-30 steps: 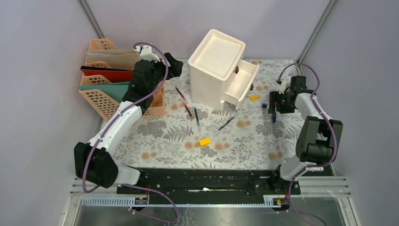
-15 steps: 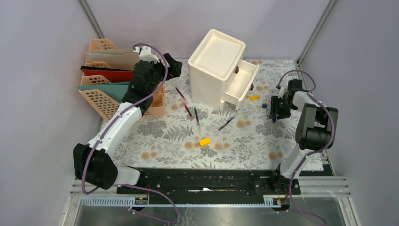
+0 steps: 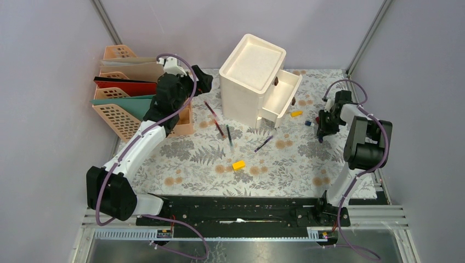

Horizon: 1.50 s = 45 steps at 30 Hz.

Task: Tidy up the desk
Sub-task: Open the drawer in the storage box, then pick up the stationery from the center of the board.

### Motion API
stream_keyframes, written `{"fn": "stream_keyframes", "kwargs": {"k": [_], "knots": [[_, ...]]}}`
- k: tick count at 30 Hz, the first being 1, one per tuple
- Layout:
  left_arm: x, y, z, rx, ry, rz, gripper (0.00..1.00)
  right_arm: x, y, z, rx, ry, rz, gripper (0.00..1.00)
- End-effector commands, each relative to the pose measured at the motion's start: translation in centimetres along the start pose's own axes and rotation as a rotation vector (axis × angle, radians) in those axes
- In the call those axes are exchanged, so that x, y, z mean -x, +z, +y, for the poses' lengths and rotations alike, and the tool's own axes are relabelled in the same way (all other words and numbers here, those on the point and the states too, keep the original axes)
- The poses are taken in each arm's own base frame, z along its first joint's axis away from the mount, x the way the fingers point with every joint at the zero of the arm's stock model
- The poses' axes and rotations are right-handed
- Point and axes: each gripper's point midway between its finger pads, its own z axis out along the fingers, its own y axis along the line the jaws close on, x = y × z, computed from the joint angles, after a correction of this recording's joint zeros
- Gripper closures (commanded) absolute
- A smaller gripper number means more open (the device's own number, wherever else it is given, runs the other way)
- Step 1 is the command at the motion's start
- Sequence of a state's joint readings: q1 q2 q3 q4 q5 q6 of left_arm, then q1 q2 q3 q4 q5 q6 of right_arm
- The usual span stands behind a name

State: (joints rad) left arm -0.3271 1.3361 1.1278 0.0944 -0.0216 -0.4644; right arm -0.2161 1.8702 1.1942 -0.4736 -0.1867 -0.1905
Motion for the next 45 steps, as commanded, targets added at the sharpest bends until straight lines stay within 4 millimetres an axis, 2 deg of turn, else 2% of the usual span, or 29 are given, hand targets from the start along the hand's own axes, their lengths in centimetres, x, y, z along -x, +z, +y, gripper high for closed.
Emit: {"fn": "stream_keyframes", "kwargs": {"k": [1, 6, 9, 13, 16, 20, 23, 26, 30, 33, 38, 41, 45], "knots": [[2.5, -0.6, -1.5, -0.061, -0.015, -0.089, 0.01, 0.0, 0.5, -1.1, -0.049, -0.012, 0.007, 0.68], [2.5, -0.8, -1.5, -0.065, -0.020, -0.095, 0.01, -1.2, -0.3, -0.9, -0.051, -0.020, 0.006, 0.81], [2.6, -0.8, -1.6, -0.068, -0.020, -0.099, 0.01, -1.7, -1.4, -0.8, -0.053, -0.019, -0.012, 0.88], [2.7, -1.0, -2.6, -0.121, -0.022, -0.098, 0.01, -1.6, -3.9, -0.7, -0.038, -0.026, -0.057, 0.95], [3.6, -1.5, -4.3, -0.230, -0.047, -0.138, 0.01, -0.9, -6.5, 0.7, 0.043, -0.079, -0.107, 1.00], [4.9, -1.9, -5.7, -0.348, -0.131, -0.181, 0.01, 1.0, -9.7, 5.2, 0.290, -0.175, -0.171, 1.00], [5.3, -1.5, -5.8, -0.375, -0.160, -0.170, 0.01, 3.5, -12.4, 7.7, 0.444, -0.246, -0.241, 1.00], [5.4, -1.2, -6.2, -0.397, -0.156, -0.149, 0.01, 6.8, -15.4, 10.0, 0.572, -0.292, -0.340, 0.99], [5.2, -1.2, -6.4, -0.413, -0.180, -0.125, 0.01, 11.6, -18.9, 12.9, 0.682, -0.264, -0.441, 0.98], [5.1, -1.5, -6.8, -0.450, -0.223, -0.127, 0.01, 14.3, -19.3, 15.2, 0.706, -0.238, -0.470, 1.00], [4.9, -1.7, -7.1, -0.468, -0.261, -0.111, 0.01, 17.5, -18.1, 17.8, 0.678, -0.107, -0.478, 1.00], [4.9, -1.8, -7.3, -0.477, -0.292, -0.106, 0.01, 18.3, -17.0, 19.3, 0.682, -0.057, -0.466, 0.98], [4.7, -1.7, -7.5, -0.487, -0.318, -0.086, 0.01, 18.5, -15.5, 20.7, 0.678, -0.047, -0.439, 0.85]]}}
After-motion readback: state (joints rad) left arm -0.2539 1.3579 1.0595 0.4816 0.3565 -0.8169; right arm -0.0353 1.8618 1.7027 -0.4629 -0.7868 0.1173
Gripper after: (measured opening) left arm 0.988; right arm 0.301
